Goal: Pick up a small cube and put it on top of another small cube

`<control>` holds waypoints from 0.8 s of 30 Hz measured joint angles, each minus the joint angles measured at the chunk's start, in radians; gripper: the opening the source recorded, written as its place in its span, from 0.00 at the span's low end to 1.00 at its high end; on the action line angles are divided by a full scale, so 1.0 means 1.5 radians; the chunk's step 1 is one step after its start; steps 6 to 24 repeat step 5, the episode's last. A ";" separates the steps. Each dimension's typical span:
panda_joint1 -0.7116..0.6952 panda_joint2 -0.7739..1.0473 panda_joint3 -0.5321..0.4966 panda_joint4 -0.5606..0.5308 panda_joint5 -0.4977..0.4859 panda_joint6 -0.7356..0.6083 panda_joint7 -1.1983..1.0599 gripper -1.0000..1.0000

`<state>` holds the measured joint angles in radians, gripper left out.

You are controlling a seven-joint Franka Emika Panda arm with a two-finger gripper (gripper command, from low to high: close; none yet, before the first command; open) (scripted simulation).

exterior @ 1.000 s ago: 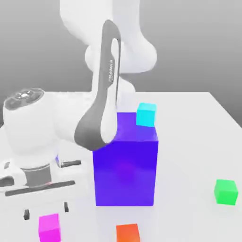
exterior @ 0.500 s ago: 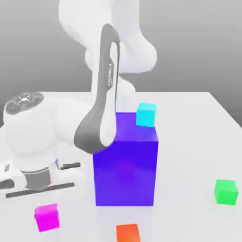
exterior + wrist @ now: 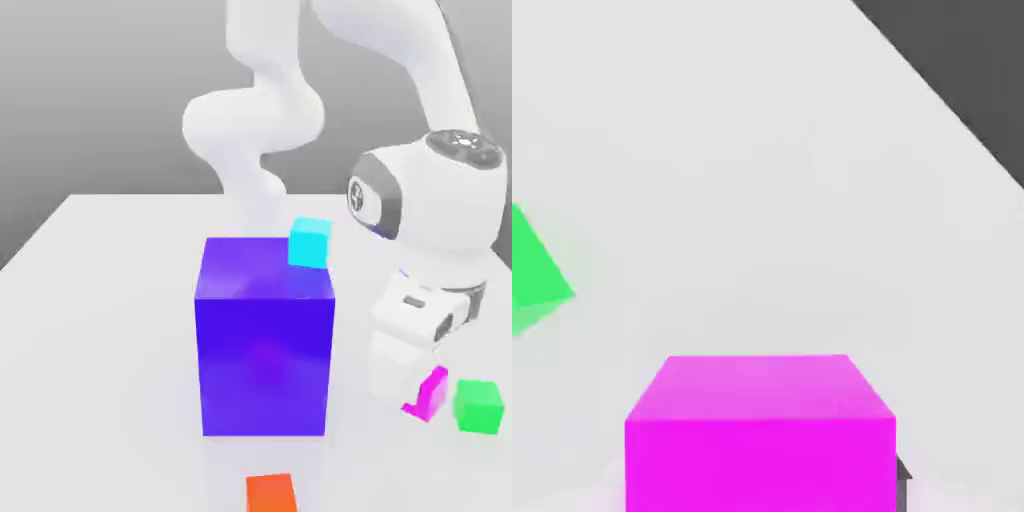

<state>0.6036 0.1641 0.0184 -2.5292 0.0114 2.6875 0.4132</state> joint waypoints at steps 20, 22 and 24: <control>0.035 0.053 0.013 0.009 -0.022 0.046 0.028 1.00; 0.035 0.053 0.013 0.009 -0.022 0.046 0.028 1.00; 0.035 0.053 0.013 0.009 -0.022 0.046 0.028 1.00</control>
